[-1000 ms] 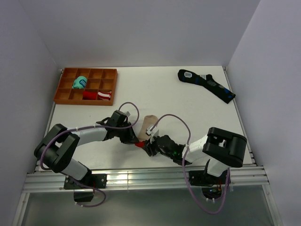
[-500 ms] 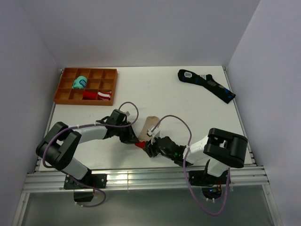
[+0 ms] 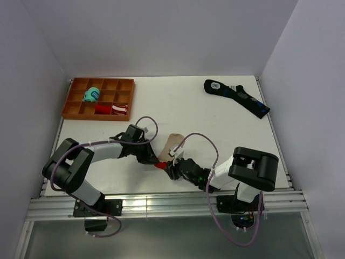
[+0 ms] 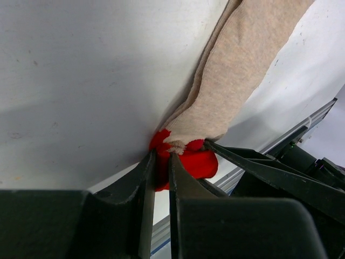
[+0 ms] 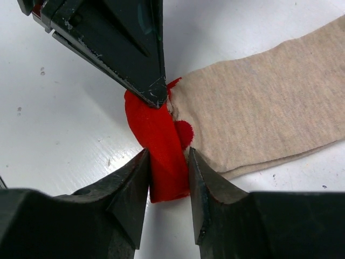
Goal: Roll the socks
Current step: Roll the sock at the center of the board.
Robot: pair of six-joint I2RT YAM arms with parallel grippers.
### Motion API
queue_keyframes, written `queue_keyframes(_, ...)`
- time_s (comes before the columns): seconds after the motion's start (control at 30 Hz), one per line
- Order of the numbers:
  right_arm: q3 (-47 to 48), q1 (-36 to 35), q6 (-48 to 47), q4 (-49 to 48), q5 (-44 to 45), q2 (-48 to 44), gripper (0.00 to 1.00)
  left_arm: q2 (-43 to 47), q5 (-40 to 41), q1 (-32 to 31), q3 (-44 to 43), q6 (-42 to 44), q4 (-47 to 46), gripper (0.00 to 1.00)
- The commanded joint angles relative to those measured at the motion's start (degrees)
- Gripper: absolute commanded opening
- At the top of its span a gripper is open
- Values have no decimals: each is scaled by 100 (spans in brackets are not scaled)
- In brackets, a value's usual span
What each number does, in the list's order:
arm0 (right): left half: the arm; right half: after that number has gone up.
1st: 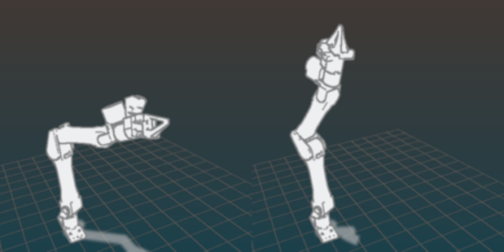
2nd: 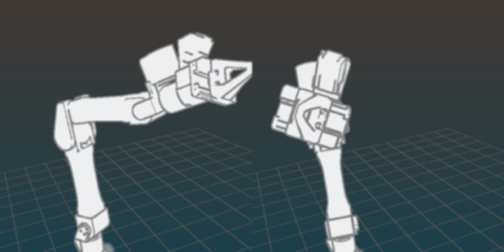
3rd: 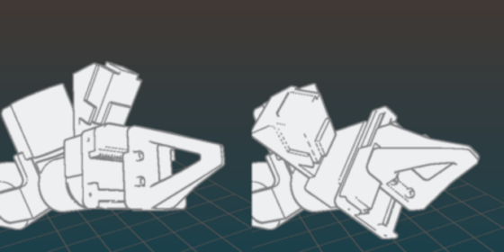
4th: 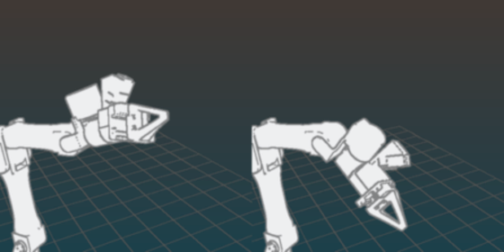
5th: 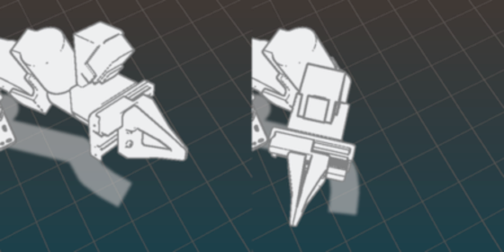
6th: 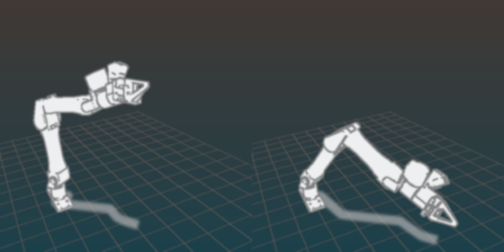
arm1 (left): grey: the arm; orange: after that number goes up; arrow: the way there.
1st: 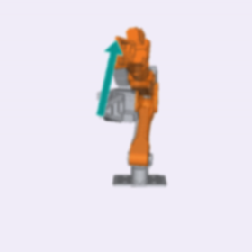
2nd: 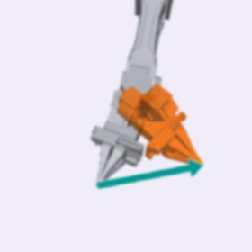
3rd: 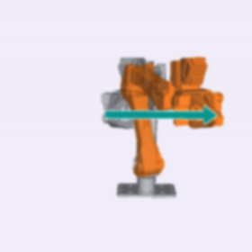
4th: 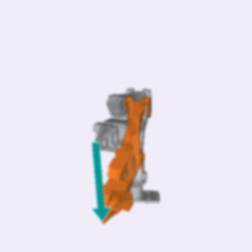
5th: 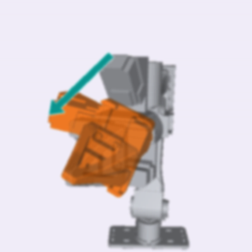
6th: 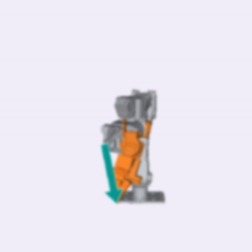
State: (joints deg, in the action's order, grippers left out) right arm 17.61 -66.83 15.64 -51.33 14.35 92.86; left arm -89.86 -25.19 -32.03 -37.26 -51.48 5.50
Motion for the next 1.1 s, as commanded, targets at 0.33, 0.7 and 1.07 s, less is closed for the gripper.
queue_keyframes(0.33,-433,117,396,71,-239,355,9,487,1112,48,-185,130,207,21)
queue_keyframes(0.7,-521,205,396,-132,-415,373,10,5,973,39,-889,788,-224,39)
queue_keyframes(1.07,-495,258,370,-149,-547,373,10,-1059,998,-119,-1969,1597,187,39)
